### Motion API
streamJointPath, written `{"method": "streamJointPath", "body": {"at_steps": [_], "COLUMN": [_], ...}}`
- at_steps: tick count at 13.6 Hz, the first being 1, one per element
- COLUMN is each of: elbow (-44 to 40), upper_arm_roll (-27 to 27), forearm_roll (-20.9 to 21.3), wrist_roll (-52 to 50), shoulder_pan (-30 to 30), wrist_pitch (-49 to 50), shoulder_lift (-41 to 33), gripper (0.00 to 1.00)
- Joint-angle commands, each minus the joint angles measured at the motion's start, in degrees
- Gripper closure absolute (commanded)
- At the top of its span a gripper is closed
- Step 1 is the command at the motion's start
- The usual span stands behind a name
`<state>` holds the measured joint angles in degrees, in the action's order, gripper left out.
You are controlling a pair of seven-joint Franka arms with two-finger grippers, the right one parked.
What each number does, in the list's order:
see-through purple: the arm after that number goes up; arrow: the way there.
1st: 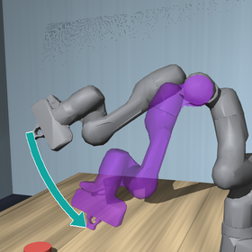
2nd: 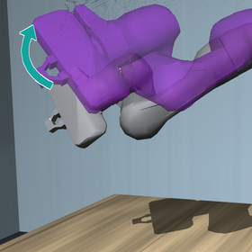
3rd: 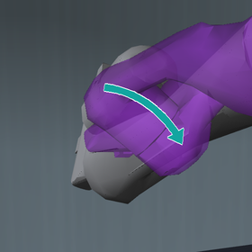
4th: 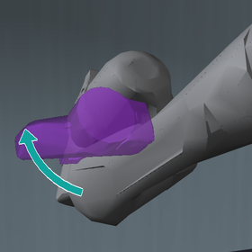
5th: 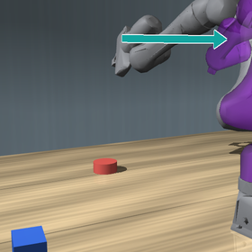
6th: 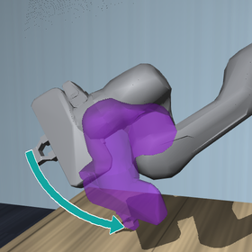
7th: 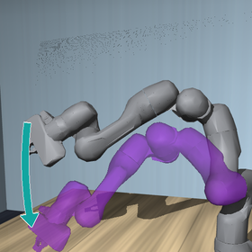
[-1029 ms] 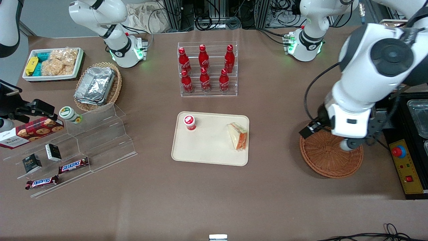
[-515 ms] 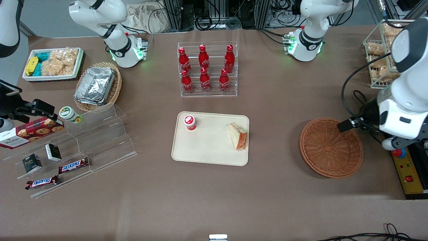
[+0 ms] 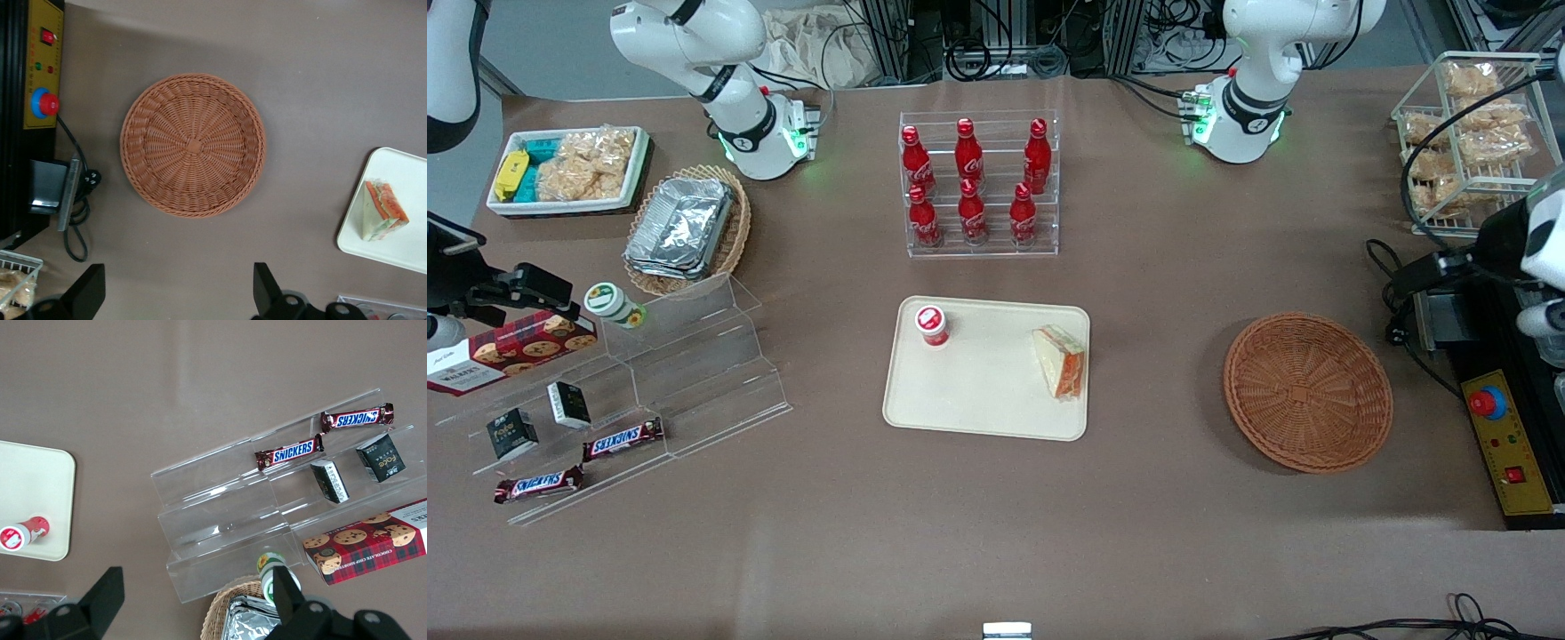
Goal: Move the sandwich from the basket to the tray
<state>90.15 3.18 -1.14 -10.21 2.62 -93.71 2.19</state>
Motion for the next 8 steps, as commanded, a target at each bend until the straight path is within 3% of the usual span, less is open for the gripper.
{"method": "streamJointPath", "body": {"at_steps": [1, 4, 8], "elbow": [10.37, 18.64, 17.61], "upper_arm_roll": [3.15, 2.97, 2.71], "forearm_roll": [-0.70, -0.26, 0.87], "wrist_roll": [1.51, 1.51, 0.89], "shoulder_pan": [2.92, 2.92, 2.66], "wrist_pitch": [-6.63, -15.07, -13.25], "shoulder_lift": [-7.71, -11.94, -11.43], "gripper": [0.00, 0.00, 0.00]}}
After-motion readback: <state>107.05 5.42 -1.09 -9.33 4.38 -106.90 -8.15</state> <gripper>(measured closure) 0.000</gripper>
